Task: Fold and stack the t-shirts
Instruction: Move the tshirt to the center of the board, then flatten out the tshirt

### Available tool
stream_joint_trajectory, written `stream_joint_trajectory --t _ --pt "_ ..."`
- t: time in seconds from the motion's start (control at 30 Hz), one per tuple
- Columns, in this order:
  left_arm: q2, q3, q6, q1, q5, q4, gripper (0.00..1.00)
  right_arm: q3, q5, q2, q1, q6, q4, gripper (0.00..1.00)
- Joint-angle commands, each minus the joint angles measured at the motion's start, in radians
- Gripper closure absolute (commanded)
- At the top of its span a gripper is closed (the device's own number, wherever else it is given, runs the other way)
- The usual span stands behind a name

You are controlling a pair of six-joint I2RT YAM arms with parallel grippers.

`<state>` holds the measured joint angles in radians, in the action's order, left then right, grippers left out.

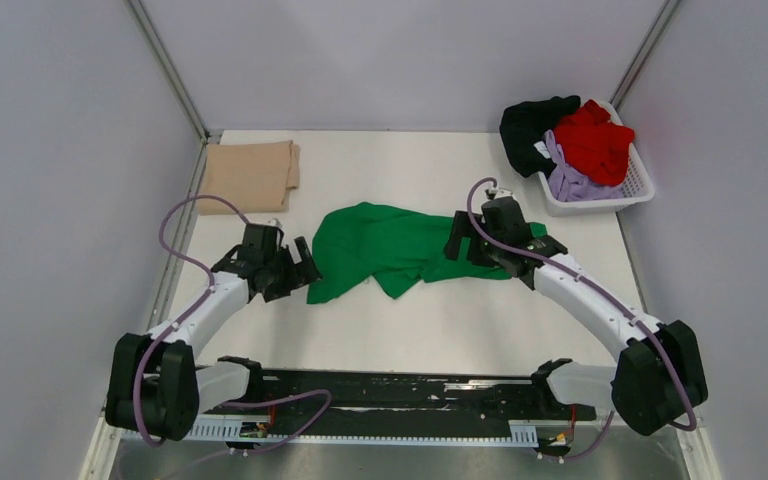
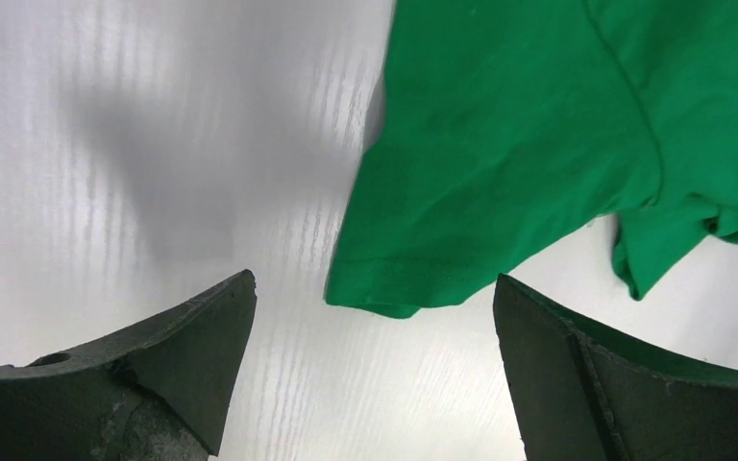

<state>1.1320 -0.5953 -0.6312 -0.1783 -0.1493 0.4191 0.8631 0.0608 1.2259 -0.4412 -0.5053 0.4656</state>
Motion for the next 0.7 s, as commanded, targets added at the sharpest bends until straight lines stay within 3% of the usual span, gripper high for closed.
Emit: stream_joint_trajectory --t 0.0,0.23,0.37,0.67 --pt "0.099 -0.042 -0.021 -0.079 0.042 -0.003 0.0 -0.028 0.023 0.021 -0.034 -0.035 -0.088 0.0" --pt "0.295 -0.1 -0.031 -0.159 0.068 -0.031 0.07 -0.1 -0.023 -0.009 -0.071 -0.019 -0.192 0.0" --pt "0.393 -0.132 -0.053 -0.212 0.078 -0.057 0.17 -0.143 -0.023 -0.021 -0.079 -0.001 -0.224 0.0" --pt "0.455 -0.202 -0.059 -0.3 0.157 0.007 0.72 -0.165 0.033 -0.019 -0.139 -0.034 -0.228 0.04"
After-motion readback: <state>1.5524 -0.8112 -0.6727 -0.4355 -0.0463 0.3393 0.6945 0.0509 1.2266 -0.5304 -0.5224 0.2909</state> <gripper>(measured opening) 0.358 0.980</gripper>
